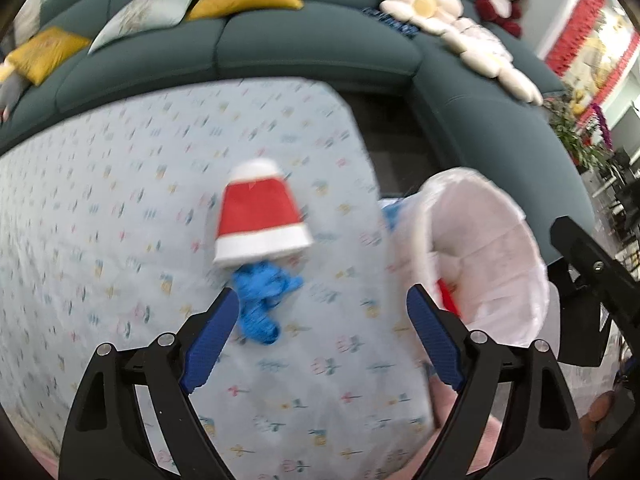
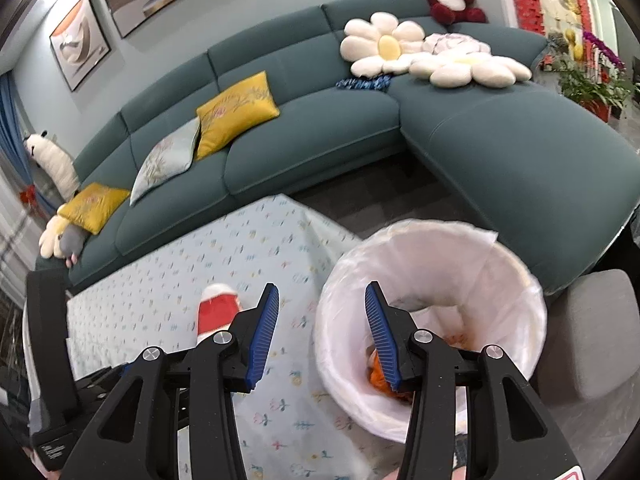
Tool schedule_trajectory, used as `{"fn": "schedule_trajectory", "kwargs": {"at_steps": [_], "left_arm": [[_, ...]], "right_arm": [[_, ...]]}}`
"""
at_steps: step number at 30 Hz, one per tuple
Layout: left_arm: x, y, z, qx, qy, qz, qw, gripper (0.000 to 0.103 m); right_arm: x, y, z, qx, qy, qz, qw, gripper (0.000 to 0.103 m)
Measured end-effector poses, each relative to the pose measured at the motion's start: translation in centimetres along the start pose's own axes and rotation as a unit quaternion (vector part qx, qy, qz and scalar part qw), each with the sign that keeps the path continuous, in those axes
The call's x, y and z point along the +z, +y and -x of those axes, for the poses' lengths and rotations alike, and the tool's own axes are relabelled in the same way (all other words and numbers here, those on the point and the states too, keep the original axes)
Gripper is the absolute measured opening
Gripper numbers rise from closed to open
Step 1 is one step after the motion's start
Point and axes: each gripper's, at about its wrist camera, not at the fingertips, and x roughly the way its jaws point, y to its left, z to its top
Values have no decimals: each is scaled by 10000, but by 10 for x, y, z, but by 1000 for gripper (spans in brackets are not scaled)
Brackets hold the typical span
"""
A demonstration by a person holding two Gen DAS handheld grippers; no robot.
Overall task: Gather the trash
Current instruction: 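Grasp the blue tape measure with the left tool while the right tool grasps the paper cup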
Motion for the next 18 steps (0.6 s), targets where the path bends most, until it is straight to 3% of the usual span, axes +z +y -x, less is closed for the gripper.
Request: {"fn": "schedule_trajectory", "kwargs": {"at_steps": [6, 13, 16, 18], "left_arm": [[-10, 33, -30, 89, 332, 248, 9991, 80], [-15, 50, -56, -103, 663, 366, 9971, 53], [-17, 53, -63, -219, 762, 359, 9962, 26], [-18, 57, -63, -293, 759, 385, 9959, 24]], "right_arm": [[-16, 23, -30, 108, 325, 120, 9993, 44], [-24, 46, -59, 169, 620, 307, 9975, 44], [-26, 52, -72, 177, 725, 335, 9967, 44], [-27, 56, -79, 176, 788, 365, 9961, 44]]}}
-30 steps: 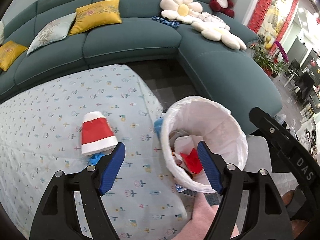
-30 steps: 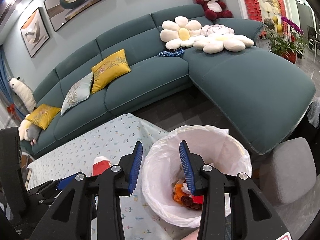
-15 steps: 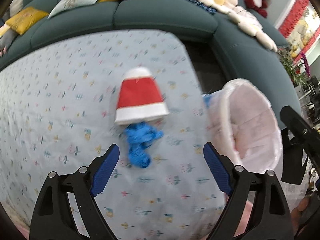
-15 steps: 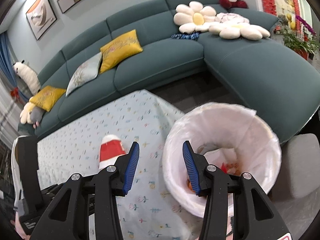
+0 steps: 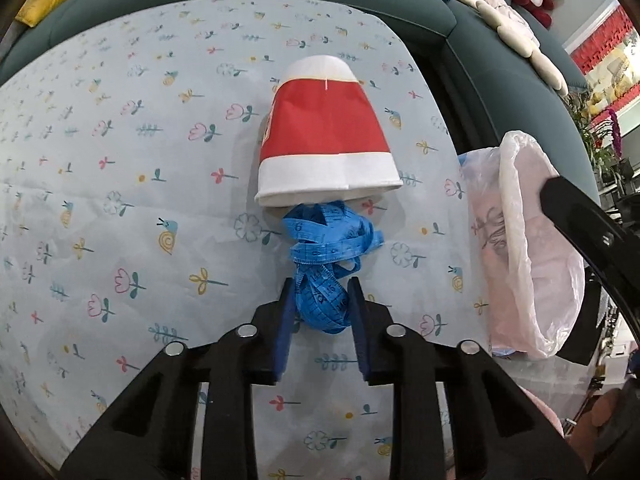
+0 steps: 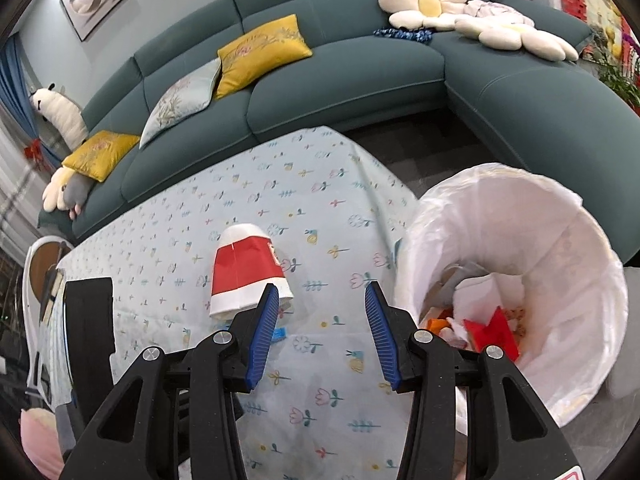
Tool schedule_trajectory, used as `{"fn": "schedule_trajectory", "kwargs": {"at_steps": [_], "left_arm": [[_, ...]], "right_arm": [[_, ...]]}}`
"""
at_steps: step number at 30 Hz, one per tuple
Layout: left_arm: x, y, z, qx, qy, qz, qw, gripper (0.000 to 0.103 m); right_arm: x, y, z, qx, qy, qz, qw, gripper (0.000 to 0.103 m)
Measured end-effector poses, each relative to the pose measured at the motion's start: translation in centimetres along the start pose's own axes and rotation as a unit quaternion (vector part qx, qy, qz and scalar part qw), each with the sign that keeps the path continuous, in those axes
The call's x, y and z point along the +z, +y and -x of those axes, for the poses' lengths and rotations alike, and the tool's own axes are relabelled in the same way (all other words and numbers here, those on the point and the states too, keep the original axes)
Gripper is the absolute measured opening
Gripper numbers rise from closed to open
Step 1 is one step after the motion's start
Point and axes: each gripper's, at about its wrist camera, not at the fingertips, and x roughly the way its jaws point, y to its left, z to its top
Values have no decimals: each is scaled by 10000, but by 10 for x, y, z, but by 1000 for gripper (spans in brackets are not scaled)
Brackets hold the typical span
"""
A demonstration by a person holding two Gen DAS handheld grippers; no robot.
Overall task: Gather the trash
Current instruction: 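Grasp the blue tape measure with the left tool while the right tool grasps the paper cup, then carry the tape measure and paper cup over the bin and open both tools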
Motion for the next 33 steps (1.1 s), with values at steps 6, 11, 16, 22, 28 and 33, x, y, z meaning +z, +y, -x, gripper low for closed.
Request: {"fn": "schedule_trajectory", "kwargs": {"at_steps": [6, 11, 16, 22, 28, 33], "left_arm": [[-3, 21, 15, -59, -195, 66, 9998, 16], [-4, 58, 36, -24, -346, 325, 9989, 15], [6, 94, 50, 285, -558, 546, 9965, 15], [31, 113, 51, 305, -712, 651, 9949, 15], [45, 108, 46, 273, -739, 529, 9955, 15], [49, 100, 44, 230, -745, 475, 9958, 15]], "right_arm": [[6, 23, -25, 57, 167, 205, 9996, 44], [9, 48, -52, 149, 397, 401, 9983, 57], [12, 69, -81, 102, 550, 478, 9973, 70], [14, 83, -112, -20, 826, 579, 9949, 80], [7, 90, -129, -183, 980, 749, 9922, 82], [9, 90, -124, -156, 887, 768, 9930, 80]]}}
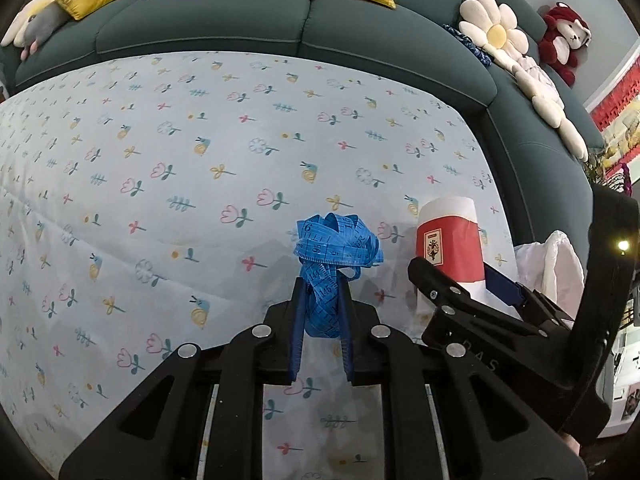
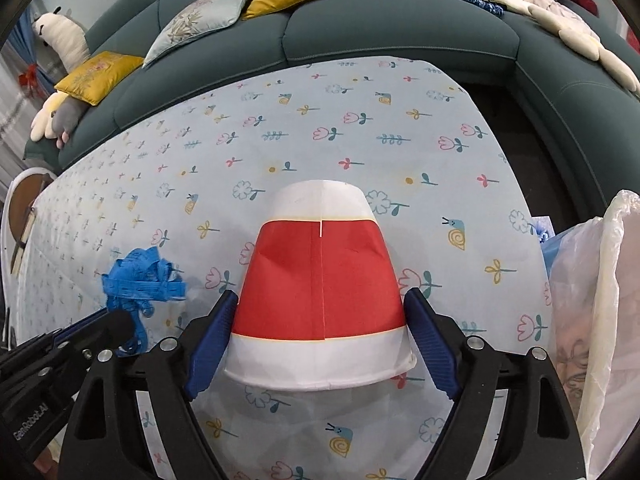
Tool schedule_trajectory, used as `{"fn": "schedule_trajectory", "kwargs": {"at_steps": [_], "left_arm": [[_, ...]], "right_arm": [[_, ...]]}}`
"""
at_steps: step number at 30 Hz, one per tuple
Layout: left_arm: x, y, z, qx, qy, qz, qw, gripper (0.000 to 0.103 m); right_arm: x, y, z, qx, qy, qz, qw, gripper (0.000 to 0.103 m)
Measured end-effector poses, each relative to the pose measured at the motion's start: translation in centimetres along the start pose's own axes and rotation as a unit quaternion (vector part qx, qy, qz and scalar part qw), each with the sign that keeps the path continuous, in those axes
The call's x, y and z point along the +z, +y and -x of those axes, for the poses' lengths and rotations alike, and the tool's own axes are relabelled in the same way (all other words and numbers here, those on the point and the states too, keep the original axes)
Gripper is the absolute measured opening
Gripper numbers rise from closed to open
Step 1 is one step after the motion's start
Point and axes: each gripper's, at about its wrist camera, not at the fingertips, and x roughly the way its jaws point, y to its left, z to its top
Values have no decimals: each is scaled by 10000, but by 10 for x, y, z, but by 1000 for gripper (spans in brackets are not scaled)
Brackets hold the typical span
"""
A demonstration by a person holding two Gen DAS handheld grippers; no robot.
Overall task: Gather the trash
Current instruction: 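Carry the tape measure and paper cup over the bin and open both tools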
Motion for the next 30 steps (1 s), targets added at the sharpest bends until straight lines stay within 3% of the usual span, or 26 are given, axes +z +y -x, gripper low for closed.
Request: {"fn": "schedule_trajectory", "kwargs": {"at_steps": [12, 30], "left_arm": [[4, -51, 30, -128, -264, -372, 9989, 15], [-12, -166, 77, -395, -659, -1264, 9890, 15]], "right_arm": [[8, -23, 62, 43, -647, -177, 9977, 80], [-5, -116, 166, -151, -1501, -790, 9854, 80]]}}
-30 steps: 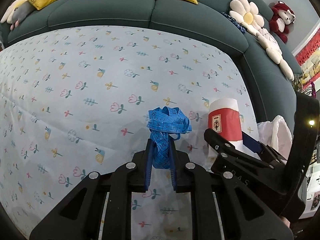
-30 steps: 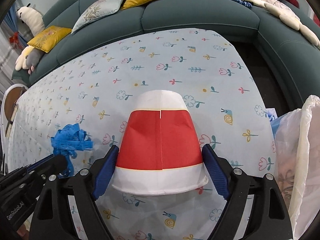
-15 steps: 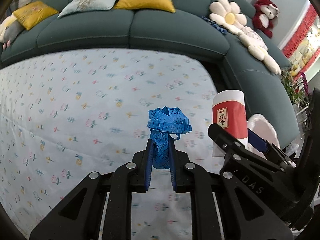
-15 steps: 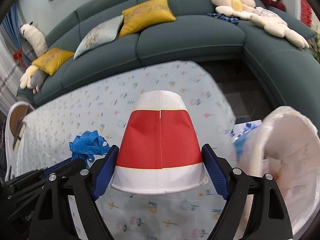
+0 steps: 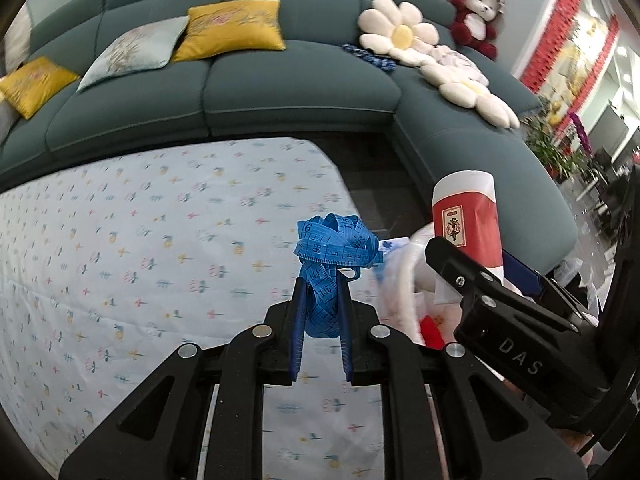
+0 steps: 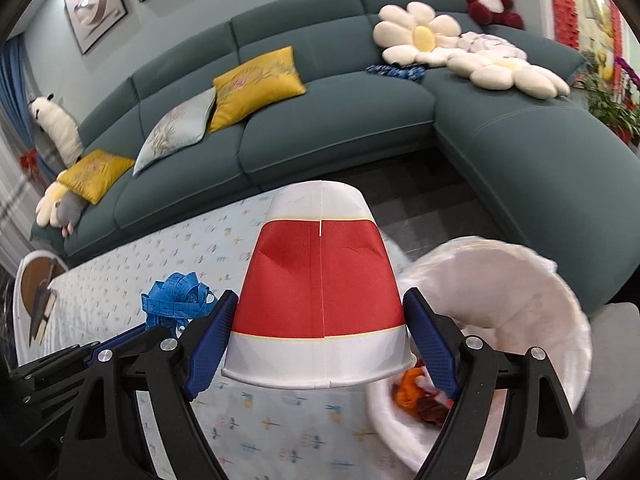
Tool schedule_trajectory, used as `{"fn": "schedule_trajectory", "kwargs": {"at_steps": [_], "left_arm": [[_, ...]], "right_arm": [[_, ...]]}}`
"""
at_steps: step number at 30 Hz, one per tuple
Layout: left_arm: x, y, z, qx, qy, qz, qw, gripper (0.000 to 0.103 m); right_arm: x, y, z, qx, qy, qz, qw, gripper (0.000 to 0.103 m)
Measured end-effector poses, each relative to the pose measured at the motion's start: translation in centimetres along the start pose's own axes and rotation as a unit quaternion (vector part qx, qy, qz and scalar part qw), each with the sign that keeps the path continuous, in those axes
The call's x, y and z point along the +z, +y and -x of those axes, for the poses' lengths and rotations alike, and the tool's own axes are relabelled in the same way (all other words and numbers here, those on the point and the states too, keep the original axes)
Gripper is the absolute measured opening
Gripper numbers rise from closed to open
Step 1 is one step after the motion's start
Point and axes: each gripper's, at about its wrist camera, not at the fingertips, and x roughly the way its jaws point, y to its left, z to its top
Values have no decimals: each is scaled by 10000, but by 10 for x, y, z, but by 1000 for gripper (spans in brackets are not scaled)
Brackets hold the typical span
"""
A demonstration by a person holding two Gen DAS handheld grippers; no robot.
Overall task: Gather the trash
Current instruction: 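Carry the tape measure and paper cup over the bin and open both tools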
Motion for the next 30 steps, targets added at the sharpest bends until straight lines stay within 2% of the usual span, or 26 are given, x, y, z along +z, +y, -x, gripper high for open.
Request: {"fn": "schedule_trajectory", "kwargs": {"at_steps": [11, 22, 24, 26, 28, 30], "left_arm": [[-1, -64, 5, -178, -49, -506, 9985, 15], [-8, -113, -11, -395, 163, -890, 9951, 16], [-8, -117, -14, -413, 201, -885, 9950, 21], [-8, -117, -16, -387, 190, -810, 9958, 40], [-8, -117, -15, -370, 143, -739, 9965, 51], [-8, -118, -15, -344, 131, -750, 9965, 52]], "right_arm": [[-5, -57, 35, -210, -260, -348, 9988, 80], [-15, -106, 45, -353, -274, -757, 9961, 80], [-17, -112, 46, -358, -265, -797, 9958, 80], [-17, -116, 45, -395, -255, -840, 9954, 81], [-17, -122, 44, -395, -261, -957, 9943, 81], [-17, -128, 43, -356, -231, -1060, 9935, 81]]}}
